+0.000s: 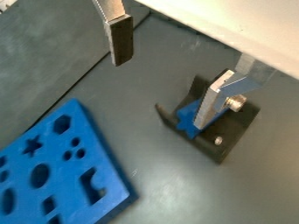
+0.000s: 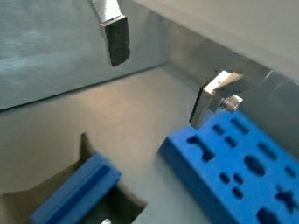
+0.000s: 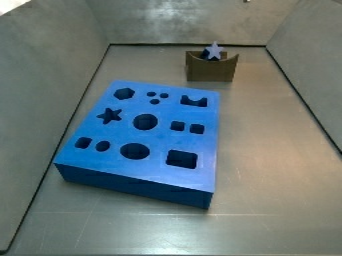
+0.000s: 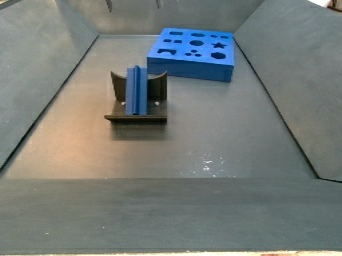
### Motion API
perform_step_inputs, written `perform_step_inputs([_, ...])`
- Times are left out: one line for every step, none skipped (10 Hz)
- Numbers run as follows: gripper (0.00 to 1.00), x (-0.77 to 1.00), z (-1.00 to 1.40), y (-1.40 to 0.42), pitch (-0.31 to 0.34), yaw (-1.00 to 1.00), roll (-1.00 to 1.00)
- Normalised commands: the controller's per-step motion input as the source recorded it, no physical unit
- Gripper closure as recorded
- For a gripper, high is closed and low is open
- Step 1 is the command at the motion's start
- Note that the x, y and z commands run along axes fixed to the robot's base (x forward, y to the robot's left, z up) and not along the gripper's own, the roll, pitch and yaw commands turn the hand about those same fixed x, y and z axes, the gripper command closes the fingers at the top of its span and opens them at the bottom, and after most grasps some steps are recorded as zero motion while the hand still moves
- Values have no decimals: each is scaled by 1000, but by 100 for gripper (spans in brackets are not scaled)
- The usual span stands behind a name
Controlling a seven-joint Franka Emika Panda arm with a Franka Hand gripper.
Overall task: Pick up the star object. Move up. Place the star object on the fixture. Regrasp the star object. Move to above the board. Insert the star object.
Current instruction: Regrasp the star object.
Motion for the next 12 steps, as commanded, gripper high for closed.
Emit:
perform_step_inputs([0, -34, 3, -22, 21, 30, 1000])
perform_step_inputs([0, -34, 6, -26, 15, 31, 1000])
perform_step_inputs([0, -30, 7, -24, 10, 32, 1000])
perform_step_inputs([0, -23, 4, -23, 3, 33, 1000])
perform_step_inputs([0, -23, 5, -24, 2, 34, 1000])
perform_step_inputs([0, -25, 5, -21, 3, 36, 1000])
perform_step_inputs([0, -17, 12, -21, 5, 37, 1000])
perform_step_inputs([0, -9, 11, -23, 9, 39, 1000])
perform_step_inputs([0, 4, -1, -25, 12, 40, 1000])
perform_step_inputs([0, 23, -11, -25, 19, 43, 1000])
perform_step_inputs([0, 36, -15, -27, 26, 46, 1000])
perform_step_inputs([0, 43, -16, -27, 33, 48, 1000])
